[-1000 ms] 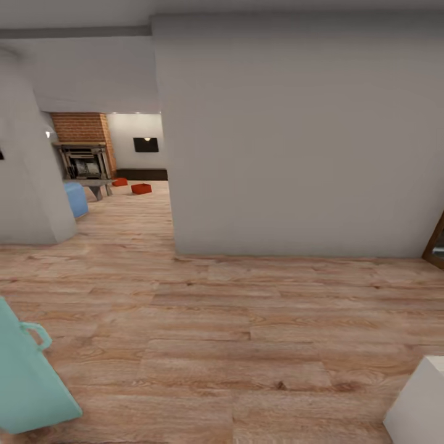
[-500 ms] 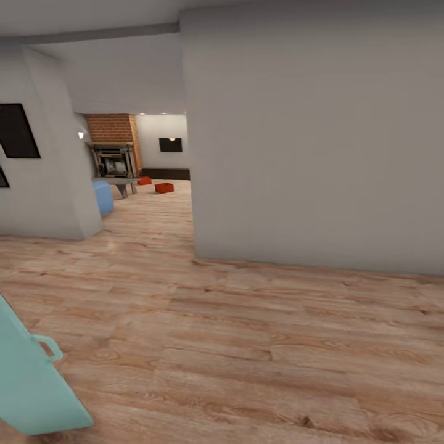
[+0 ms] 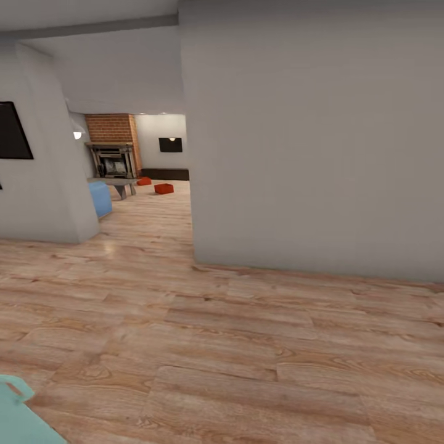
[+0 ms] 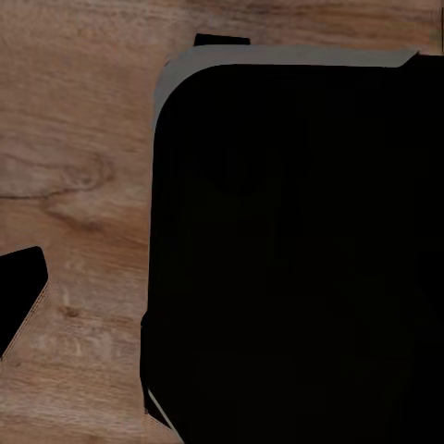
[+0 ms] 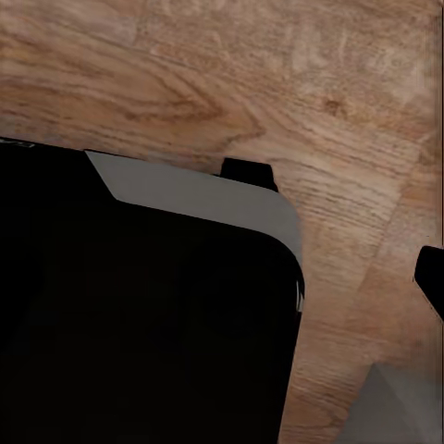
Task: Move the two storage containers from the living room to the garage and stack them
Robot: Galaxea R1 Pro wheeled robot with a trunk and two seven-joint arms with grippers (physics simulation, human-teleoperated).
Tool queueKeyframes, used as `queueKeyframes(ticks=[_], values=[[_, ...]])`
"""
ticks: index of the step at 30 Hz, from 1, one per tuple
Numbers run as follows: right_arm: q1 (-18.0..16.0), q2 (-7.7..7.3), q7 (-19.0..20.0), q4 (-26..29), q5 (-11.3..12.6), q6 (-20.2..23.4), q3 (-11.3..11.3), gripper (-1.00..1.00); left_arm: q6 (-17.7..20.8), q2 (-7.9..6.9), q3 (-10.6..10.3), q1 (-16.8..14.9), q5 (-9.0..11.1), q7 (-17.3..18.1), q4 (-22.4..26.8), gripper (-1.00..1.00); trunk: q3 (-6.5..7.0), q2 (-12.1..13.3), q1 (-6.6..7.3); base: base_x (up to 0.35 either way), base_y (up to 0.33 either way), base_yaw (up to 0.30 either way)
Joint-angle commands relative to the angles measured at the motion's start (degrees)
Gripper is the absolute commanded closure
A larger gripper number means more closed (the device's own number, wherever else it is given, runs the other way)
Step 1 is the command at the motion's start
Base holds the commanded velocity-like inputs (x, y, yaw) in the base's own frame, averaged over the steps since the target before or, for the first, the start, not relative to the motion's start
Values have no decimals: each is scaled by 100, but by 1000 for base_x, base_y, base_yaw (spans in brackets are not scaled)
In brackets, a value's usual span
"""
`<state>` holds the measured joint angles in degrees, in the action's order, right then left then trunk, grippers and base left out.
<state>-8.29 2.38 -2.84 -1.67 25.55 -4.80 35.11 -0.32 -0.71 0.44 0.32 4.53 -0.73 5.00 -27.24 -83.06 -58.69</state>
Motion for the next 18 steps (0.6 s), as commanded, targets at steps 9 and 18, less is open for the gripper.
queueKeyframes(ticks=[9, 18], values=[[-6, 8, -6, -18, 55, -30, 48, -100, -3, 0, -1, 3, 48, -6, 10, -100, -5, -2, -3, 323, 0, 0], [-6, 8, -5, -18, 54, -30, 48, -100, -3, 0, -1, 3, 48, -6, 10, -100, -5, -2, -3, 323, 0, 0]])
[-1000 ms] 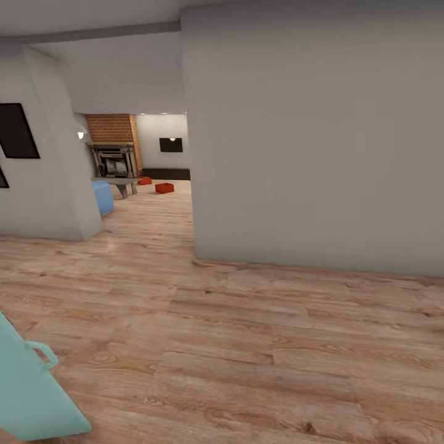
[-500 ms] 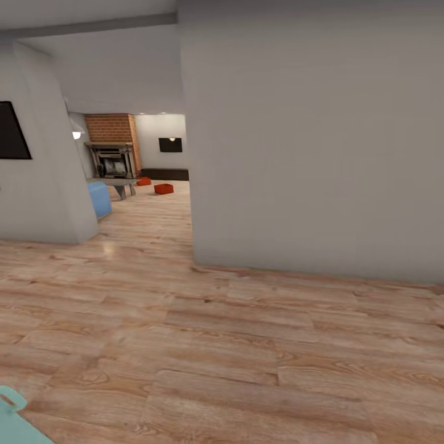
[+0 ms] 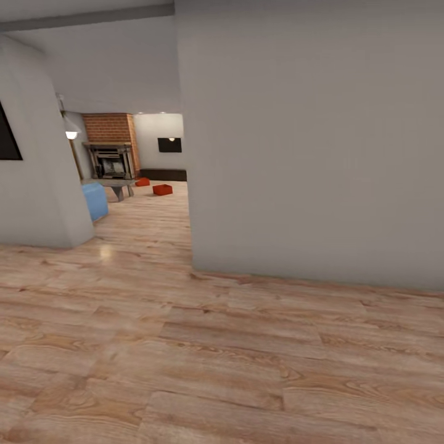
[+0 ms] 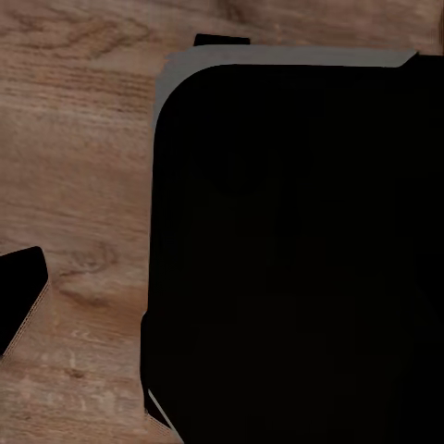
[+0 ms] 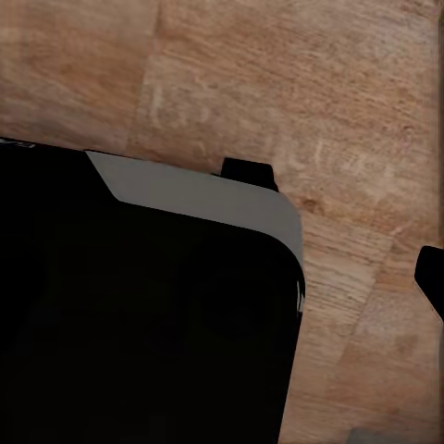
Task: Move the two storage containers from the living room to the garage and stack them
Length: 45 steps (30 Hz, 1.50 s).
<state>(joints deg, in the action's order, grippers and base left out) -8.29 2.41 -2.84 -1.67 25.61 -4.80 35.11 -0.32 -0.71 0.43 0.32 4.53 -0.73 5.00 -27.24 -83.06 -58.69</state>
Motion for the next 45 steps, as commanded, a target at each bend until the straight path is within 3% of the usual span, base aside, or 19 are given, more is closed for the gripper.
queueKeyframes(ticks=[1, 26, 45], values=[[-6, 5, -6, -18, 49, -30, 48, -100, -3, 0, -1, 3, 48, -6, 10, -100, -5, -2, -3, 323, 0, 0], [-6, -25, -6, -18, 41, -20, 48, -100, -30, 26, 115, 3, 57, 0, -11, -100, -5, -2, -3, 323, 0, 1], [-6, -21, -6, -18, 41, -39, 47, -100, -47, 35, 115, 3, 48, -1, -10, -100, -5, -2, -3, 323, 0, 255]])
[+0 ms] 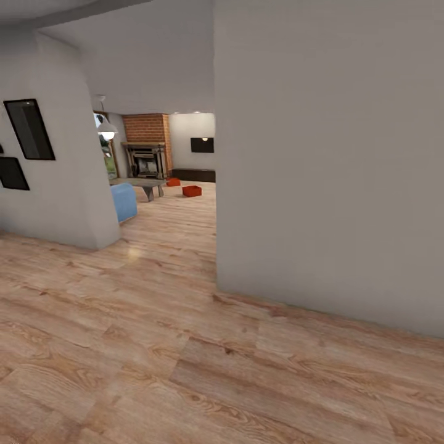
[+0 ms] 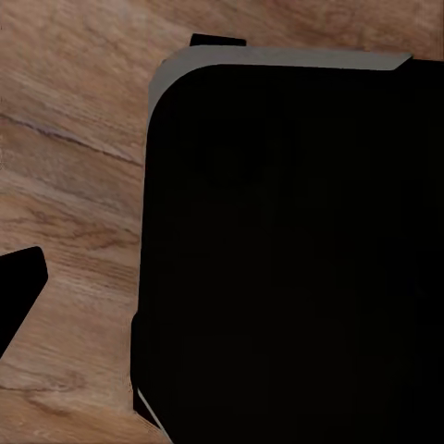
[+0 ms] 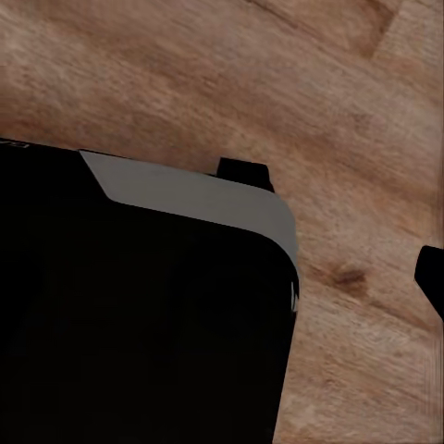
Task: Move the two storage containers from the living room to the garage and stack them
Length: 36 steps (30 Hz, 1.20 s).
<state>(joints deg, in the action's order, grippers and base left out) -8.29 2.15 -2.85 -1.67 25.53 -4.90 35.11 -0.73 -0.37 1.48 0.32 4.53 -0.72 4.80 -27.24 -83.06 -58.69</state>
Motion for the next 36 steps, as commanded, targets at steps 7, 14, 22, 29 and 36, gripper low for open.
queueKeyframes(ticks=[7, 14, 22, 29, 36], values=[[-6, -3, -5, -18, 49, -29, 49, -100, -6, 1, 10, 3, 48, 0, 12, -100, -5, -2, -3, 323, 0, 273], [-6, -4, -5, -18, 49, -29, 47, -100, -6, 1, 10, 3, 48, 1, 10, -100, -5, -2, -3, 323, 0, 273], [-6, -4, -5, -18, 49, -29, 45, -100, -5, 1, 10, 3, 48, -2, 7, -100, -5, -2, -3, 323, 0, 273], [-6, -4, -5, -18, 49, -29, 42, -100, -4, 1, 10, 3, 48, -1, 11, -100, -5, -2, -3, 323, 0, 273], [-6, -4, -5, -18, 49, -29, 43, -100, -5, 1, 12, 3, 48, -1, 7, -100, -5, -2, -3, 323, 0, 273]])
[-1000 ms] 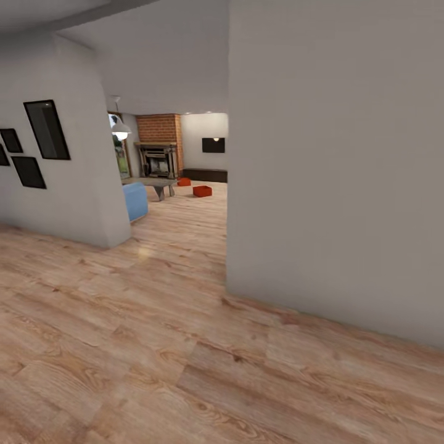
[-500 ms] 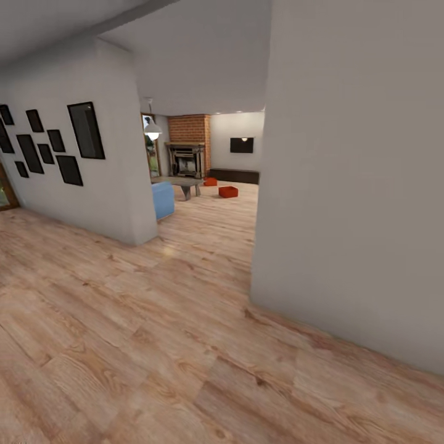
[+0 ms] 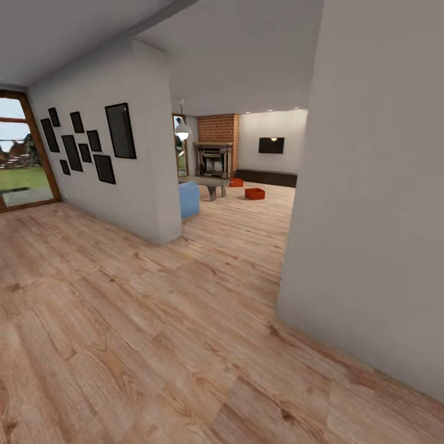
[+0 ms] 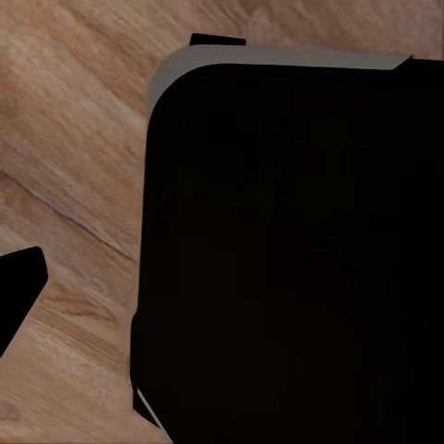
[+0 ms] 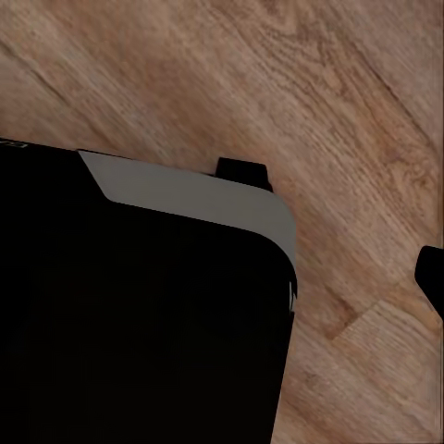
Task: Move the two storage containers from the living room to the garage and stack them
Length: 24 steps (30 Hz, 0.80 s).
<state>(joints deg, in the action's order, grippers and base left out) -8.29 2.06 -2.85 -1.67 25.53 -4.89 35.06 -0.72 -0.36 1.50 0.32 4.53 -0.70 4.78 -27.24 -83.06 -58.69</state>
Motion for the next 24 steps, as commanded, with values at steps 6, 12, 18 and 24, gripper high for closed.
queueKeyframes(ticks=[6, 12, 18, 24], values=[[-6, 5, -5, -18, 49, -30, 50, -100, -7, 1, 9, 3, 48, -4, 11, -100, -5, -2, -3, 323, 0, 273], [-6, 5, -5, -18, 49, -30, 53, -100, -7, 1, 8, 3, 48, -3, 11, -100, -5, -2, -3, 323, 0, 273], [-6, 5, -5, -18, 49, -30, 51, -100, -6, 1, 9, 3, 48, -7, 6, -100, -5, -2, -3, 323, 0, 273], [-6, 5, -5, -18, 49, -30, 50, -100, -6, 1, 9, 3, 48, -7, 6, -100, -5, -2, -3, 323, 0, 273]])
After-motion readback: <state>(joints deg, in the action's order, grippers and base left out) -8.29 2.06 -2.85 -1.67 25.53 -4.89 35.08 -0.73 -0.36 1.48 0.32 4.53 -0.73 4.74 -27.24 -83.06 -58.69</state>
